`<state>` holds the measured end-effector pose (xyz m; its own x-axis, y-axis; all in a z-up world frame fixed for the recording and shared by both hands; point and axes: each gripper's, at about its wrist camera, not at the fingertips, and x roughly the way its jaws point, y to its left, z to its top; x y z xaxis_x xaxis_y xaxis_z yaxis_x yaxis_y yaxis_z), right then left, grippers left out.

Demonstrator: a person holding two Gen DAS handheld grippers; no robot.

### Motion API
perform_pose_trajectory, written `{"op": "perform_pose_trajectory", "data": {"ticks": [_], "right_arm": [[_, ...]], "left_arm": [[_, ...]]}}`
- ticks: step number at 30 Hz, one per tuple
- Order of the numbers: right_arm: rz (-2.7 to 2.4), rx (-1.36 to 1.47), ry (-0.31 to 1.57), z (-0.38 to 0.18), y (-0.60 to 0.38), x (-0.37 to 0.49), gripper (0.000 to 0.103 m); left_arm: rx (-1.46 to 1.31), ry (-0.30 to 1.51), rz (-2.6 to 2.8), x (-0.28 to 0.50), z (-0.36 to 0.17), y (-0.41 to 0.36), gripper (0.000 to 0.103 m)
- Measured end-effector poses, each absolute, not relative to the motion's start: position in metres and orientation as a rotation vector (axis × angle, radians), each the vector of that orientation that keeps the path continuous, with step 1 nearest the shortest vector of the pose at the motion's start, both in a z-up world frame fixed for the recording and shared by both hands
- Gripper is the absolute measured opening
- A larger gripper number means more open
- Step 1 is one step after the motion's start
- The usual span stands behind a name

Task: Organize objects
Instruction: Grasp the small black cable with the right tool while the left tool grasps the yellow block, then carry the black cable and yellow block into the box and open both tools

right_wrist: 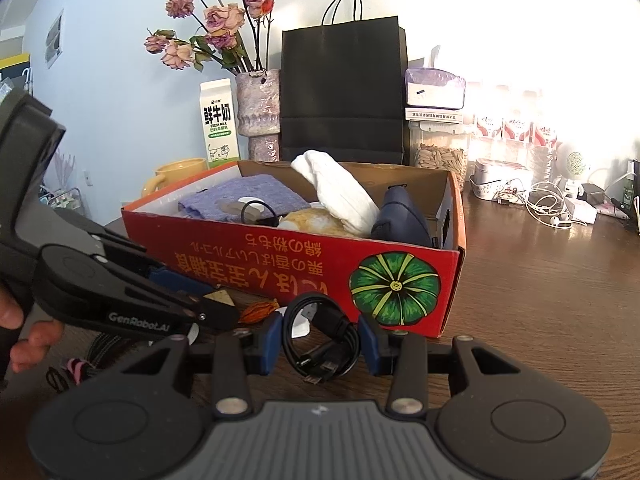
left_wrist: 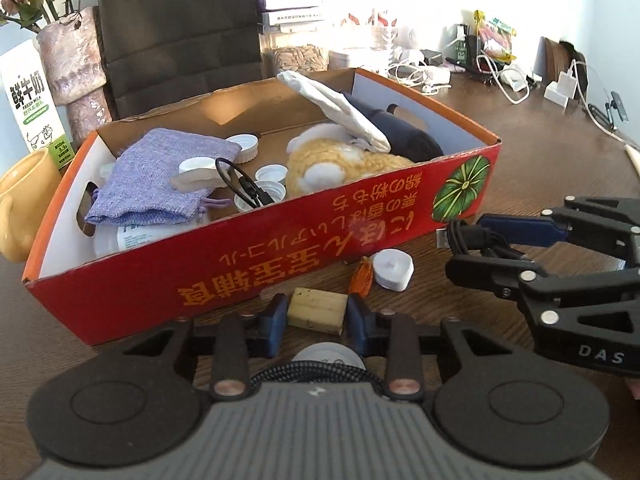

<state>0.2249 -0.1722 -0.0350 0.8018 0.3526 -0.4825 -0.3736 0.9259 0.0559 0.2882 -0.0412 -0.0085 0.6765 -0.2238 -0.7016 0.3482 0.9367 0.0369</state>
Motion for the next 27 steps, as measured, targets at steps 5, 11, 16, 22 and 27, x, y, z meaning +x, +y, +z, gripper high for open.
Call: {"op": "perform_pose_trajectory", "data": {"ticks": [5, 11, 16, 22, 27], "right_arm": [[0.384, -0.044, 0.504, -0.034, -0.172, 0.225, 0.040], [0.369, -0.068, 0.480, -0.032, -0.167, 0.221, 0.040], [0.368, -0.062, 0.444, -0.019, -0.160, 0.221, 0.040], [0.388, -0.088, 0.380, 0.006, -0.136, 0.237, 0.040], [0.402, -0.105, 0.340, 0.024, -0.113, 0.261, 0.040]], "left_arm": [[0.142, 0.722, -0.309, 0.277, 0.001, -0.035, 0.033], [0.079, 0.629, -0.299, 0.259, 0.024, -0.021, 0.033], [0.018, 0.556, -0.248, 0.257, 0.042, -0.008, 0.033], [-0.062, 0.490, -0.209, 0.266, 0.056, 0.009, 0.033], [-0.115, 0.425, -0.171, 0.281, 0.070, 0.021, 0.033]]}}
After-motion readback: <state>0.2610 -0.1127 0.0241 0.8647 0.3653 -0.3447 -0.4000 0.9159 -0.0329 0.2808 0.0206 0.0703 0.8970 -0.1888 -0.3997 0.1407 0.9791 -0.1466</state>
